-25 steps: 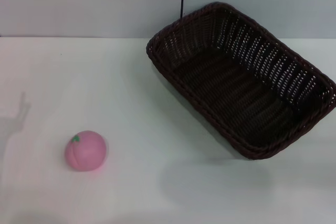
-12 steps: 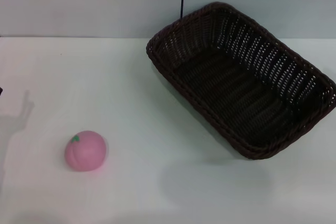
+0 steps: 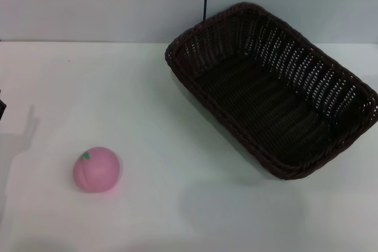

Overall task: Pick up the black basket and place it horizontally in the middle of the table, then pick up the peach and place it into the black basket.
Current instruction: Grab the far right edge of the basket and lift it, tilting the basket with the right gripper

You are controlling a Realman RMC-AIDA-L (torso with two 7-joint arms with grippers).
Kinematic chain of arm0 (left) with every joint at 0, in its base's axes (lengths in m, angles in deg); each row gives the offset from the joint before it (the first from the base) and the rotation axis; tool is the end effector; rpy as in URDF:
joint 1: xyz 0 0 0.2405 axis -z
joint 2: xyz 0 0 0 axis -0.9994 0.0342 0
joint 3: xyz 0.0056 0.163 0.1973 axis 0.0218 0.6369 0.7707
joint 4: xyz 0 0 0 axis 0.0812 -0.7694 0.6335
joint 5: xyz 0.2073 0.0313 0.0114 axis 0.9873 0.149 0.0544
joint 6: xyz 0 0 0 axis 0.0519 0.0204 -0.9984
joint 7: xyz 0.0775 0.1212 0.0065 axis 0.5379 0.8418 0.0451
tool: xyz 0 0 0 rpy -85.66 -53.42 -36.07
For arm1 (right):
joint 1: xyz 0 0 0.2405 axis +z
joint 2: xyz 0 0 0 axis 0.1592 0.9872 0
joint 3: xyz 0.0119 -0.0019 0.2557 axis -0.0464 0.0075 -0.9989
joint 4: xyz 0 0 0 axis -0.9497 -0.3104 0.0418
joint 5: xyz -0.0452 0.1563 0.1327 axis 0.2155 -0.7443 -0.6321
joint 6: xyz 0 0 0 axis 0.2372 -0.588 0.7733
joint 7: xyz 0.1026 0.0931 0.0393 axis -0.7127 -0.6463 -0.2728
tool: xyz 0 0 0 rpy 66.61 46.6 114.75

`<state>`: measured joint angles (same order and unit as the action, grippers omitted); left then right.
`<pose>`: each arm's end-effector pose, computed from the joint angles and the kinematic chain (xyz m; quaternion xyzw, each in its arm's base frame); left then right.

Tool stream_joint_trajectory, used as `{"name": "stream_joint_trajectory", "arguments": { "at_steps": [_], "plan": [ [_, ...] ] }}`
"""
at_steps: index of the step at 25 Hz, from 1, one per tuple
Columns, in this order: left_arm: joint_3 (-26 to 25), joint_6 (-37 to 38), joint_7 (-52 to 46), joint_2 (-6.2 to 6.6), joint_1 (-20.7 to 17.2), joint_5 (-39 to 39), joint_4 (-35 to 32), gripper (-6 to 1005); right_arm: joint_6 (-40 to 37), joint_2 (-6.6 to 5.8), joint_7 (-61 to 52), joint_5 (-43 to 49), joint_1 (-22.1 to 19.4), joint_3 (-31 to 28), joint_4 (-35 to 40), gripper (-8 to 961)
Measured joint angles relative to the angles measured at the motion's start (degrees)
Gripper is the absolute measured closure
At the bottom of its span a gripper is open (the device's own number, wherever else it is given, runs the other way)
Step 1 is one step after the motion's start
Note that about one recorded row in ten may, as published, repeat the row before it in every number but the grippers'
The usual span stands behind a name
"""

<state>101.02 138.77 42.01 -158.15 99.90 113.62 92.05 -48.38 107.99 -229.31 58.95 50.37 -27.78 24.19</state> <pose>-0.3729 0.2110 -0.0014 -0.6216 -0.2613 -0.3257 0.6628 0.2165 0.3684 0.1590 -0.8363 0.5007 -0.0065 0.2233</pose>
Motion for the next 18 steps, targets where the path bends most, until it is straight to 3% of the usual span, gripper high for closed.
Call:
{"name": "stream_joint_trajectory", "arguments": {
  "at_steps": [7, 11, 15, 18],
  "plan": [
    [0.04, 0.38, -0.11, 0.0, -0.23, 0.02, 0.0, 151, 11.39, 1.4, -0.28, 0.7, 0.73, 6.59, -9.16, 315],
    [0.04, 0.6, -0.13, 0.0, 0.07, 0.01, 0.0, 151, 17.28, 3.25, 1.89, 0.57, 0.71, 9.18, -11.85, 315],
    [0.04, 0.64, -0.15, 0.0, 0.28, 0.02, 0.0, 151, 21.95, 4.74, 4.65, 0.49, 1.47, 9.61, -15.36, 316],
    [0.11, 0.67, -0.16, 0.01, 0.36, 0.02, 0.0, 151, 24.88, 5.03, 6.45, -0.49, 2.52, 9.67, -19.25, 316]
  ]
}}
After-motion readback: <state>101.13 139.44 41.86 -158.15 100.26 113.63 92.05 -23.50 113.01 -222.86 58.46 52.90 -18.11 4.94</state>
